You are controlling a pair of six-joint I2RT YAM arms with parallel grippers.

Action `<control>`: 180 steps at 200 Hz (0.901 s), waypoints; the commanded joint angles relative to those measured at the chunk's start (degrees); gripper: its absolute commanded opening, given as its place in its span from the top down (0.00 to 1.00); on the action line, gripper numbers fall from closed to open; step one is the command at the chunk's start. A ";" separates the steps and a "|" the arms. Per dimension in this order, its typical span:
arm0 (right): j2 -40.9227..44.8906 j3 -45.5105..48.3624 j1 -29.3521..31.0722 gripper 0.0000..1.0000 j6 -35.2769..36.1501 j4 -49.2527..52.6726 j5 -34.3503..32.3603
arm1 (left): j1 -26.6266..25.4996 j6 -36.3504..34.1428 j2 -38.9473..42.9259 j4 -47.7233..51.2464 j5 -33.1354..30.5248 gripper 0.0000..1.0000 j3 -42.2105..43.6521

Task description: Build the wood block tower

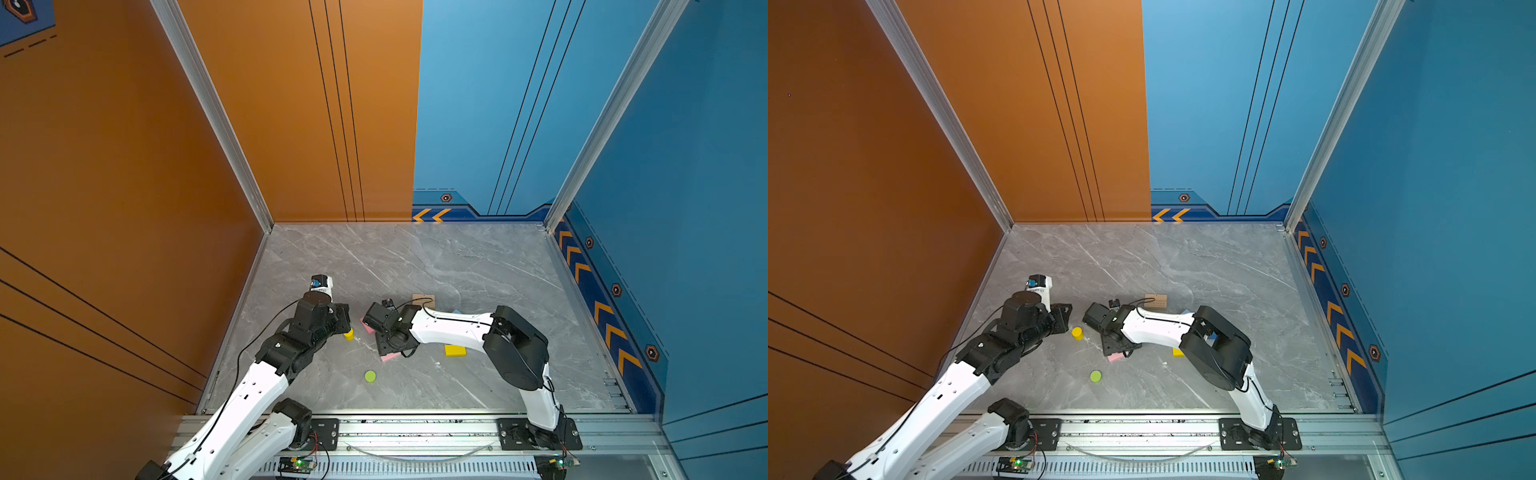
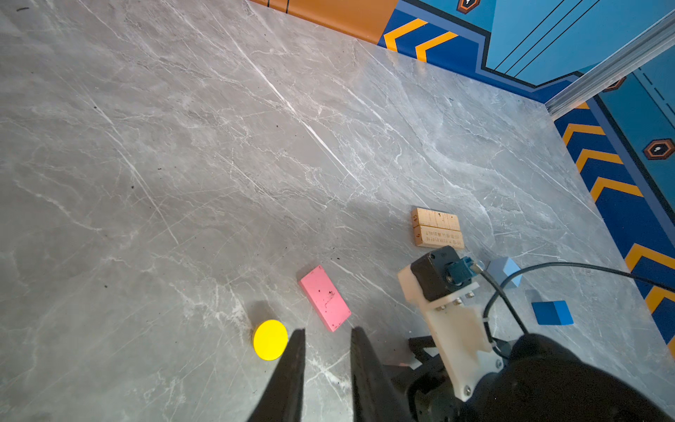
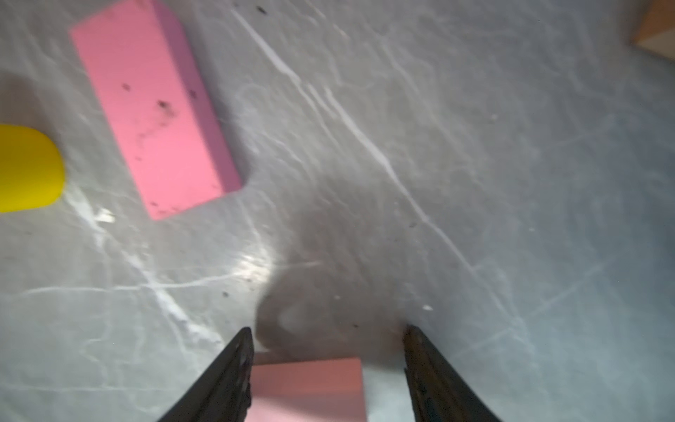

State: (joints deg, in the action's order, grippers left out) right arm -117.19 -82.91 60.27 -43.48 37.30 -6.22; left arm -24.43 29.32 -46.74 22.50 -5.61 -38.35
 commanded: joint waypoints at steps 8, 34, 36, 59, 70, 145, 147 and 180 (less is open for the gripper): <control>2.36 3.19 -1.94 0.34 5.21 7.25 -0.41 | 0.43 -1.18 -0.70 -0.79 0.05 0.76 0.79; 4.60 5.22 -2.60 0.34 6.43 7.26 -0.32 | 0.34 -0.45 -1.67 -1.44 1.59 0.79 0.99; 4.73 5.35 -2.68 0.34 6.47 7.26 -0.38 | 0.34 -0.35 -1.86 -1.53 1.86 0.79 0.99; 7.22 6.95 -3.46 0.34 7.16 6.92 -0.71 | -0.33 0.53 -3.52 -2.03 4.63 0.85 0.95; 8.61 7.46 -3.66 0.34 7.56 6.44 -0.90 | -1.35 0.81 -4.33 -2.02 5.44 0.87 0.98; 15.51 9.68 -4.94 0.63 13.09 2.16 3.39 | -13.79 4.94 -10.73 -0.17 7.94 1.00 1.35; 15.61 9.83 -5.08 0.65 13.23 2.16 3.45 | -14.13 5.00 -10.91 -0.04 8.01 1.00 1.35; 18.89 12.60 -6.80 1.00 14.78 0.71 4.69 | -19.57 7.44 -12.71 1.29 8.72 1.00 1.92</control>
State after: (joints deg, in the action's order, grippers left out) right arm -101.30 -72.66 54.87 -30.61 39.31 -3.14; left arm -40.95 34.26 -58.67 21.19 1.58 -37.60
